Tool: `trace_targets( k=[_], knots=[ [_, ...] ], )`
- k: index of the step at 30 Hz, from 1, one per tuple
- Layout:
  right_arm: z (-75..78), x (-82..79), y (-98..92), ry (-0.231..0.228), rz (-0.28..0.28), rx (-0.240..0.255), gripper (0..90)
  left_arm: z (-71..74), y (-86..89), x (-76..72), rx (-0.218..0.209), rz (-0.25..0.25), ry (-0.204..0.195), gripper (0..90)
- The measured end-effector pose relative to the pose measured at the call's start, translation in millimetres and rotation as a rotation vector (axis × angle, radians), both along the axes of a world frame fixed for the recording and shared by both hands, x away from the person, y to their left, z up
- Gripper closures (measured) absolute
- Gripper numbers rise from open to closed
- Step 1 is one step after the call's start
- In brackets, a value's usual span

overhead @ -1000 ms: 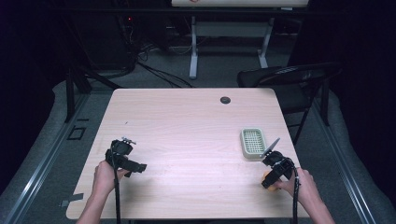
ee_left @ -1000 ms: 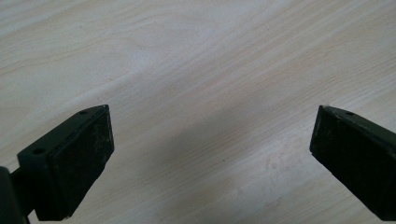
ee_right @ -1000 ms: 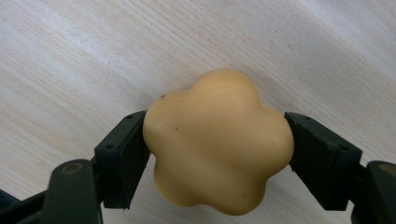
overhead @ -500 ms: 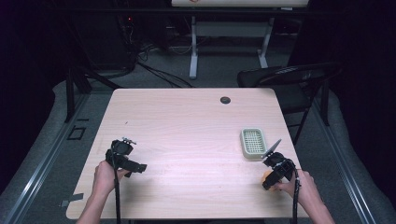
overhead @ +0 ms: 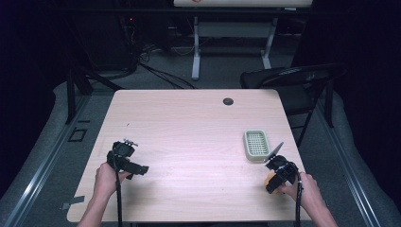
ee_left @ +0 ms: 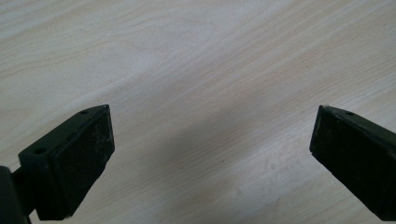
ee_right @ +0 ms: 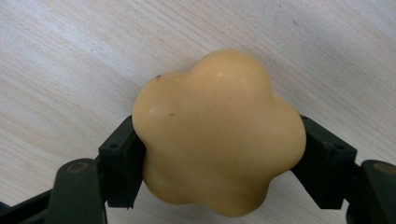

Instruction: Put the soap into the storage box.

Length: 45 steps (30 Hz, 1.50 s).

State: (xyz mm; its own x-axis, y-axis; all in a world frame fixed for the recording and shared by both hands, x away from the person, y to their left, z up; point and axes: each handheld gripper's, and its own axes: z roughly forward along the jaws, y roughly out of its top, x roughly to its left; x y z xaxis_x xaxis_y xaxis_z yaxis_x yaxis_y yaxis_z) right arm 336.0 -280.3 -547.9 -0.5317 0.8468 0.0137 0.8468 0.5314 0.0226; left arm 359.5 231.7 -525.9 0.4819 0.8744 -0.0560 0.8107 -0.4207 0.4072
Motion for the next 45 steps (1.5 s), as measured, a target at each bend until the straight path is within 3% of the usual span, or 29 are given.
trace_targets(
  k=[6, 8, 9, 11, 16, 17, 20, 21, 25, 31, 36, 37, 45],
  knots=[
    [1.9, 0.0, -0.1, -0.005, 0.012, -0.006, 27.3, 0.2, 0.2, 0.1, -0.002, 0.001, -0.001, 0.0],
    [3.7, 0.1, -0.4, -0.011, 0.007, 0.017, 27.3, 0.1, 0.1, 0.1, -0.002, 0.002, -0.001, 0.0],
    [4.0, -1.8, -0.6, -0.056, -0.028, 0.058, 27.4, 0.1, 0.1, 0.1, -0.003, 0.001, -0.001, 0.0],
    [11.3, 1.7, -2.2, -0.012, 0.025, 0.008, 27.4, 0.2, 0.3, 0.0, -0.003, 0.001, -0.001, 0.0],
    [13.7, 0.3, -2.6, -0.024, 0.012, 0.019, 27.3, 0.8, 0.2, -0.5, -0.006, 0.003, -0.004, 0.0],
    [11.9, -2.5, -1.7, -0.061, -0.034, 0.066, 27.3, 0.8, 0.2, -0.4, -0.006, 0.002, -0.005, 0.0],
    [22.2, 2.5, -3.4, -0.022, 0.022, 0.016, 27.3, 0.8, 0.3, -0.2, -0.008, 0.001, -0.005, 0.0],
    [18.9, -0.5, -1.9, -0.077, -0.040, 0.076, 27.3, 1.1, 0.5, -0.1, -0.006, 0.000, -0.005, 0.0],
    [34.0, 10.2, -4.4, -0.040, 0.015, 0.025, 27.3, 1.5, 1.0, 0.4, -0.008, 0.002, -0.008, 0.0],
    [43.2, 19.6, -2.3, -0.073, -0.007, 0.047, 27.3, 1.4, 0.2, 1.2, -0.008, 0.000, -0.009, 0.0],
    [59.0, 35.6, -0.3, -0.064, 0.014, 0.035, 27.3, 1.2, 0.3, 1.5, -0.006, 0.000, -0.011, 0.0],
    [58.5, 36.9, 0.5, -0.087, -0.007, 0.052, 27.3, 1.1, 0.2, 1.6, -0.006, -0.001, -0.010, 0.0],
    [67.6, 71.0, 8.6, -0.082, -0.003, 0.056, 27.3, 0.6, 0.1, 1.1, -0.004, 0.002, -0.006, 0.0]
  ],
)
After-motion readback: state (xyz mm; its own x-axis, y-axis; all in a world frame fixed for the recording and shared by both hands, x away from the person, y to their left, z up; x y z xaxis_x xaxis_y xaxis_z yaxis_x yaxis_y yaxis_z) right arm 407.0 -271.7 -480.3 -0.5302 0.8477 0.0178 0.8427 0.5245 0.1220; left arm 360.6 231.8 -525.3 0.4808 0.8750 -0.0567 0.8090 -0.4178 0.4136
